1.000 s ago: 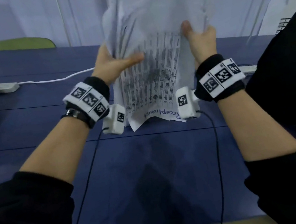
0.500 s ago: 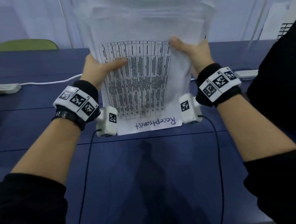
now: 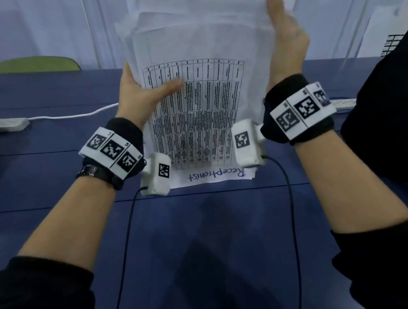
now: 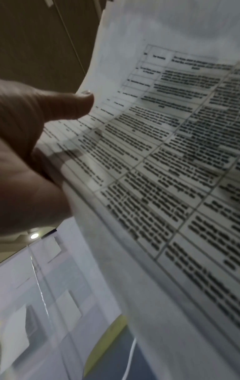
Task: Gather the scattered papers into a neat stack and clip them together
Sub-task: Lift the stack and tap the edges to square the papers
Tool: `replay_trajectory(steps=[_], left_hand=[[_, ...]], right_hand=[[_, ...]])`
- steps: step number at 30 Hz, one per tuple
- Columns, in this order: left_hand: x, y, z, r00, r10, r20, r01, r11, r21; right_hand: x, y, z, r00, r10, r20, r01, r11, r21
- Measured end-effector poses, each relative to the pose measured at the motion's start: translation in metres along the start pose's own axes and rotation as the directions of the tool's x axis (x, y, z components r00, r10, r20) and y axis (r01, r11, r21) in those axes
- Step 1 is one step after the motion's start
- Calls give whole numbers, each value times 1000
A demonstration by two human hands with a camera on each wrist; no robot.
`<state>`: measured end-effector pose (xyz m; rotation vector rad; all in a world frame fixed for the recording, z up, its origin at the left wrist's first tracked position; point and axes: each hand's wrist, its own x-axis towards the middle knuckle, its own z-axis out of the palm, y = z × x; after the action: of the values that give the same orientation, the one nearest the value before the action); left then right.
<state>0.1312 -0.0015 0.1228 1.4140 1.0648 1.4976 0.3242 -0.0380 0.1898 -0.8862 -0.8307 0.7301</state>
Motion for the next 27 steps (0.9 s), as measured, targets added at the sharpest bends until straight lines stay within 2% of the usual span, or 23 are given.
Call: replay_trajectory(steps=[4, 6, 9, 12, 15, 17, 20, 24, 27], left_hand=[[-9, 10, 3, 999, 26, -19, -26, 999, -28], [-14, 13, 5, 999, 15, -30, -16, 999, -50], [-11, 10, 4, 999, 26, -43, -29, 998, -64], [-4, 4, 2, 999, 17, -42, -19, 999, -48], [-4, 4, 2, 999, -5, -44, 3, 998, -57], [-4, 5, 3, 999, 5, -42, -7, 999, -54], [-2, 3, 4, 999, 9, -46, -11, 999, -37], [-3, 2, 4, 999, -11, -37, 10, 999, -33], [-4, 3, 5, 1000, 7, -15, -7, 1000, 17]], right_hand=[[3, -17, 8, 988, -10, -152, 5, 999, -33], [6, -19, 7, 990, 1, -139, -3, 1000, -12], [12, -16, 4, 994, -24, -110, 9, 991, -135], [9, -13, 3, 996, -49, -72, 46, 998, -45], [10, -11, 0, 996, -75, -37, 67, 981, -179], [16, -11, -2, 996, -76, -38, 66, 974, -215], [19, -11, -6, 997, -65, -28, 59, 982, -177], [25, -8, -9, 991, -123, -45, 108, 961, -255], [27, -8, -13, 988, -150, -27, 129, 915, -383]])
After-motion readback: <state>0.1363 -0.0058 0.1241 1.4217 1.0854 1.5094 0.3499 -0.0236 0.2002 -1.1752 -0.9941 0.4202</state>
